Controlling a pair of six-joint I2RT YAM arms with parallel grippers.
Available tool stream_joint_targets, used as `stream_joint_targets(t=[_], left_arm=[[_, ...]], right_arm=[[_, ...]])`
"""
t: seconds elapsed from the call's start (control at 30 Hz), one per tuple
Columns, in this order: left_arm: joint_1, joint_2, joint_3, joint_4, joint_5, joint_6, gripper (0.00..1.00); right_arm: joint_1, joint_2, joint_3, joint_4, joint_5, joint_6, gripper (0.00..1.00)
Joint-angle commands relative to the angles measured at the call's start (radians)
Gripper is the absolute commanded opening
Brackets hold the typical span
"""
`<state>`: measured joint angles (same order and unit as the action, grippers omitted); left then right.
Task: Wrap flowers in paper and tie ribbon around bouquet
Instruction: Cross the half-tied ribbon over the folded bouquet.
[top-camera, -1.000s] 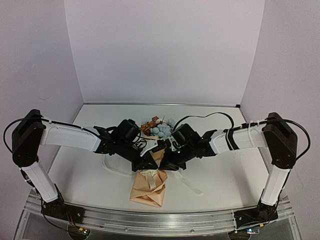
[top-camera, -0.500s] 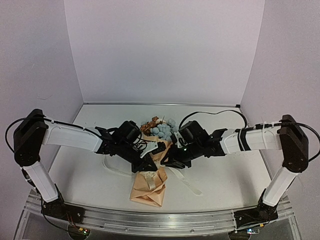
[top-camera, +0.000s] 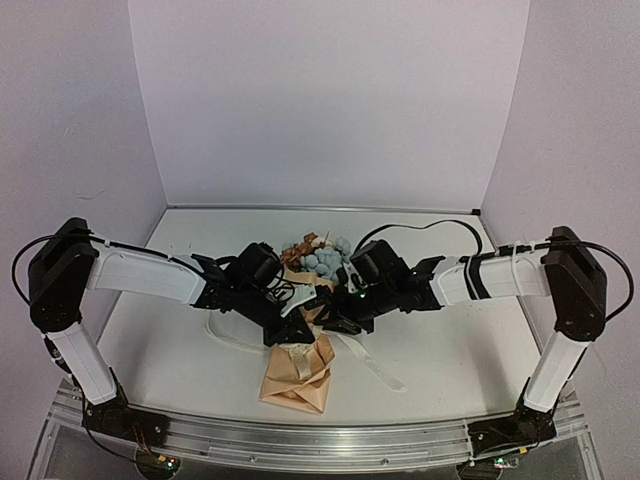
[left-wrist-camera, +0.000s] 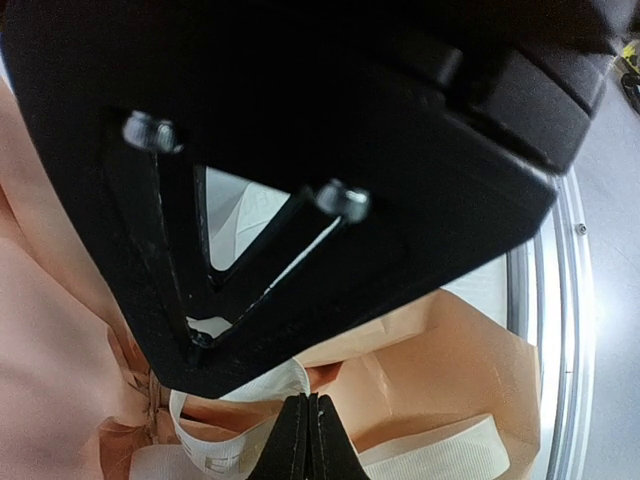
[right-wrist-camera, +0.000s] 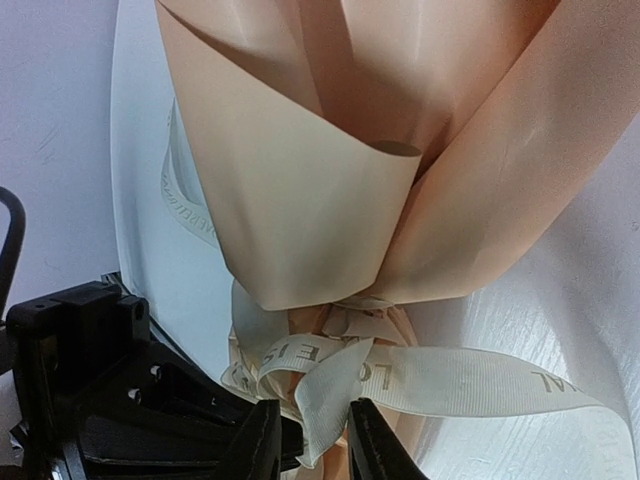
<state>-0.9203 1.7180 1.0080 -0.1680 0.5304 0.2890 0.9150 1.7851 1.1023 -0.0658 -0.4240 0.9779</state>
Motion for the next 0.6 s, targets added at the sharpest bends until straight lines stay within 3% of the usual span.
stream_joint_targets(t=[0.0, 0.17, 0.33, 0.57], left_arm=[[-0.002, 0.003, 0.043, 0.005, 0.010, 0.010, 0.02], [-0.002, -0.006, 0.037, 0.021, -0.005, -0.004, 0.04], [-0.002, -0.035, 0.013, 0.061, -0.021, -0.026, 0.06], [0.000, -0.085, -0.025, 0.112, -0.048, -0.067, 0.22]], right_arm=[[-0.003, 0.008, 0.015, 0.033, -0.018, 0.010, 0.20], [-0.003, 0.023, 0.019, 0.044, -0.044, 0.011, 0.00], [-0.003, 0.025, 0.006, 0.043, -0.047, 0.002, 0.00], [-0.003, 0.005, -0.032, 0.044, -0.021, -0.021, 0.00]])
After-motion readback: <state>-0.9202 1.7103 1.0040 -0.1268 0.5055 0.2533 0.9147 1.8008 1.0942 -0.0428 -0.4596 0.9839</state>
